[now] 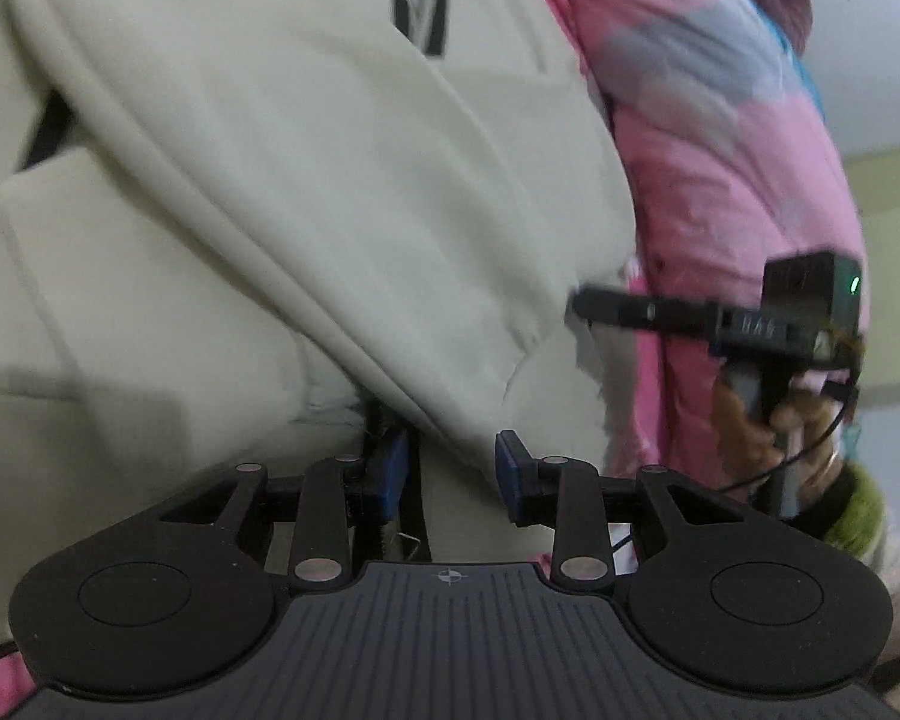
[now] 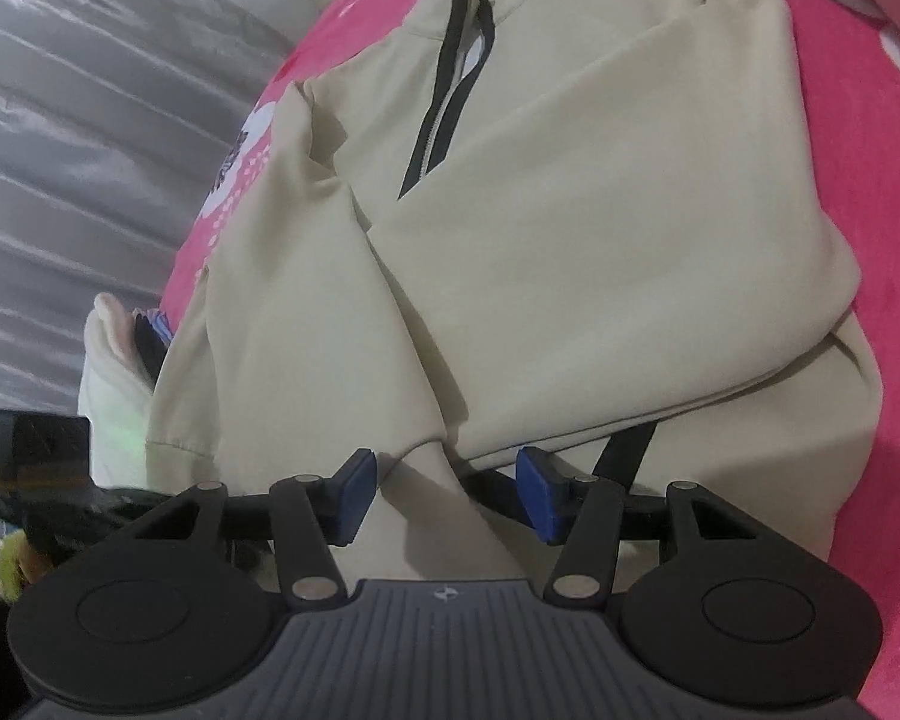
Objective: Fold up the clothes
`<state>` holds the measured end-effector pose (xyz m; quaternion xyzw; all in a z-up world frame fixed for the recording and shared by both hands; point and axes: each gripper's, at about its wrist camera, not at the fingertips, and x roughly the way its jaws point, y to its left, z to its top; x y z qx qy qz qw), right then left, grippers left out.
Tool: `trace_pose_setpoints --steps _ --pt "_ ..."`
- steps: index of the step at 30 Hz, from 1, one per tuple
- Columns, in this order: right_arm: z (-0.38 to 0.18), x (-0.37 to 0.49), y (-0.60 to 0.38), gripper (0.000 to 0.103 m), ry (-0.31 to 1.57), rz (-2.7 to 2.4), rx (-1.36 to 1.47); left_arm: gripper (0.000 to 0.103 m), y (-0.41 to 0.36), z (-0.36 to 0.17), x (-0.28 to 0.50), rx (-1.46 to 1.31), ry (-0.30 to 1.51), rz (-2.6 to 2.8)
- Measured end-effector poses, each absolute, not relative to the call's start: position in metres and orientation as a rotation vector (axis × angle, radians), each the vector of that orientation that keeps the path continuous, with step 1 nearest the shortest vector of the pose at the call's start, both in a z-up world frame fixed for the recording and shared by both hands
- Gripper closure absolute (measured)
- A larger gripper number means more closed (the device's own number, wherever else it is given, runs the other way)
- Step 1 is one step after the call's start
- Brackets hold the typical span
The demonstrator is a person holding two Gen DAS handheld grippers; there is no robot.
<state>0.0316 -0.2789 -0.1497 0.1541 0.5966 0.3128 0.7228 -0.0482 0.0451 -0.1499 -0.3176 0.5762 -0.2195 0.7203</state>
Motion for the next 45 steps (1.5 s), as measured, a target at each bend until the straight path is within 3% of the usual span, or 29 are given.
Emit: trace_pose_setpoints --steps 2,4,5,6,9,11,21,25,31,39,43,45 --pt "-0.153 0.033 -0.277 0.052 1.321 0.691 0.34 0.071 0.04 -0.152 -0.047 -0.693 1.269 -0.471" --pt "-0.155 0.031 -0.272 0.062 1.328 0.702 0.327 0.073 0.04 -0.152 -0.046 -0.714 1.245 -0.465" --pt "-0.155 0.028 -0.268 0.073 1.326 0.709 0.305 0.073 0.038 -0.151 -0.047 -0.718 1.23 -0.463" --pt "-0.154 0.025 -0.264 0.083 1.318 0.709 0.268 0.077 0.037 -0.151 -0.047 -0.717 1.222 -0.46" --pt "-0.148 0.013 -0.253 0.092 1.282 0.69 0.161 0.092 0.036 -0.149 -0.049 -0.713 1.192 -0.468" --pt "-0.14 0.007 -0.249 0.095 1.259 0.682 0.128 0.097 0.036 -0.145 -0.051 -0.711 1.161 -0.487" --pt "-0.078 -0.019 -0.275 0.096 1.179 0.677 0.12 0.098 0.033 -0.127 -0.062 -0.702 1.106 -0.641" --pt "-0.095 -0.027 -0.262 0.095 1.216 0.661 0.021 0.098 0.031 -0.143 -0.065 -0.667 1.185 -0.619" --pt "-0.117 -0.032 -0.255 0.084 1.297 0.613 -0.053 0.09 0.046 -0.146 -0.075 -0.586 1.256 -0.592" --pt "-0.076 -0.016 -0.267 0.084 1.107 0.639 0.025 0.077 0.124 -0.084 -0.044 -0.547 0.991 -0.432" --pt "-0.084 -0.003 -0.238 0.084 1.101 0.718 0.092 0.077 0.142 -0.095 0.012 -0.454 0.9 -0.231" --pt "-0.086 -0.003 -0.222 0.084 1.106 0.755 0.078 0.077 0.15 -0.116 0.036 -0.346 0.954 -0.088"
